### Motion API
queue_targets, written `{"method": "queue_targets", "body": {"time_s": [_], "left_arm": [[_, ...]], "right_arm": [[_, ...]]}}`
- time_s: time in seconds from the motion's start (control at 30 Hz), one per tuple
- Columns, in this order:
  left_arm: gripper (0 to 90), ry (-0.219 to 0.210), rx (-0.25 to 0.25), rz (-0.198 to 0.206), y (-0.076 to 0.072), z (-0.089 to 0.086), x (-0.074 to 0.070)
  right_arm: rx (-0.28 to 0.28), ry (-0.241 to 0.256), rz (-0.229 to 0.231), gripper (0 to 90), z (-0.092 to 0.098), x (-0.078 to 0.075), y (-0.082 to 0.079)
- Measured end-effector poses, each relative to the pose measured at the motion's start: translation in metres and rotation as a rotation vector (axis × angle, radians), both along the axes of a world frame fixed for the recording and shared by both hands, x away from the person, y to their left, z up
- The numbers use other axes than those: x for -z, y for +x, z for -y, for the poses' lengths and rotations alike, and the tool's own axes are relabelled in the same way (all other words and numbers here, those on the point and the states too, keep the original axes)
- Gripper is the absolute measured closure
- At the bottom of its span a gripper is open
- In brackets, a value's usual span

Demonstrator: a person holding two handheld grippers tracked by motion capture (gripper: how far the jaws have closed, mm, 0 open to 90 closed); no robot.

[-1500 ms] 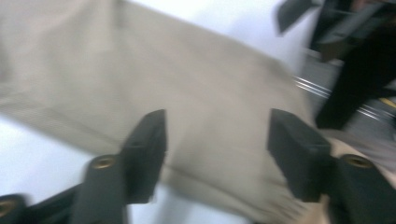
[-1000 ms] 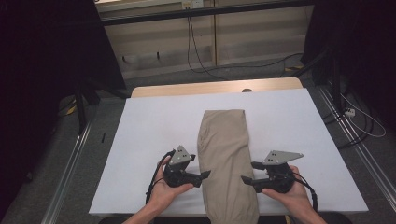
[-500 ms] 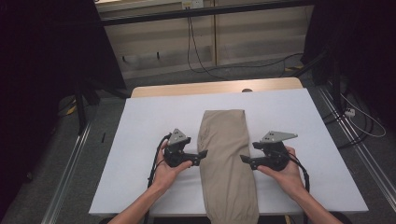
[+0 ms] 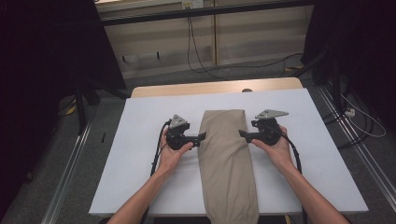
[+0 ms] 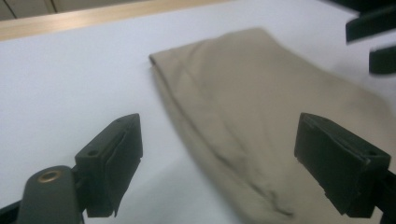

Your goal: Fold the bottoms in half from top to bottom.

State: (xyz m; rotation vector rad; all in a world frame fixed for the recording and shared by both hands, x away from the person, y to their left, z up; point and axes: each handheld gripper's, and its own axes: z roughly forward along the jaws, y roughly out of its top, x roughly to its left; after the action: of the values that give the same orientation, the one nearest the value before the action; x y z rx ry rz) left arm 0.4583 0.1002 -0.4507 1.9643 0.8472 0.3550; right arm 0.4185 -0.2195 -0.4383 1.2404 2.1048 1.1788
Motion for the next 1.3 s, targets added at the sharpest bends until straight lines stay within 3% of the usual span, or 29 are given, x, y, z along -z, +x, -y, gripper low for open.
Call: {"method": "queue_targets", "body": {"time_s": [0.13, 0.2, 0.4, 0.5, 0.6, 0.7, 0.83, 0.93, 1.07, 1.2, 1.3], "left_arm": [[11.4, -0.003, -0.019, 0.020, 0.018, 0.004, -0.001], [14.0, 0.006, -0.021, 0.016, 0.029, 0.008, 0.001], [18.8, 0.024, -0.035, 0.007, 0.059, 0.021, 0.007], [21.8, 0.040, -0.057, -0.009, 0.072, 0.026, 0.009], [24.9, 0.052, -0.046, 0.003, 0.081, 0.030, 0.009], [31.0, 0.069, -0.040, -0.015, 0.089, 0.036, 0.011], [31.2, 0.090, -0.066, -0.025, 0.097, 0.039, 0.011], [33.0, 0.109, -0.047, -0.075, 0.104, 0.040, 0.013], [34.7, 0.098, -0.037, -0.087, 0.106, 0.042, 0.013], [42.7, 0.103, 0.004, -0.078, 0.106, 0.045, 0.013], [44.8, 0.094, -0.007, -0.085, 0.106, 0.046, 0.013]], "right_arm": [[0.023, 0.003, -0.004, 33.5, 0.000, 0.007, 0.024], [0.031, -0.020, -0.013, 36.3, -0.002, 0.009, 0.038], [0.051, -0.009, -0.006, 44.6, -0.002, 0.010, 0.074], [0.052, -0.014, -0.039, 47.2, -0.001, 0.013, 0.090], [0.055, -0.024, -0.064, 48.2, 0.001, 0.016, 0.100], [0.054, -0.025, -0.089, 46.6, 0.002, 0.018, 0.107], [0.062, -0.033, -0.122, 46.0, 0.003, 0.022, 0.111], [0.060, -0.029, -0.118, 45.6, 0.003, 0.025, 0.111], [0.067, -0.068, -0.102, 50.8, -0.001, 0.026, 0.111], [0.065, -0.070, -0.099, 59.7, -0.001, 0.026, 0.111], [0.057, -0.062, -0.106, 67.2, -0.002, 0.025, 0.110]]}}
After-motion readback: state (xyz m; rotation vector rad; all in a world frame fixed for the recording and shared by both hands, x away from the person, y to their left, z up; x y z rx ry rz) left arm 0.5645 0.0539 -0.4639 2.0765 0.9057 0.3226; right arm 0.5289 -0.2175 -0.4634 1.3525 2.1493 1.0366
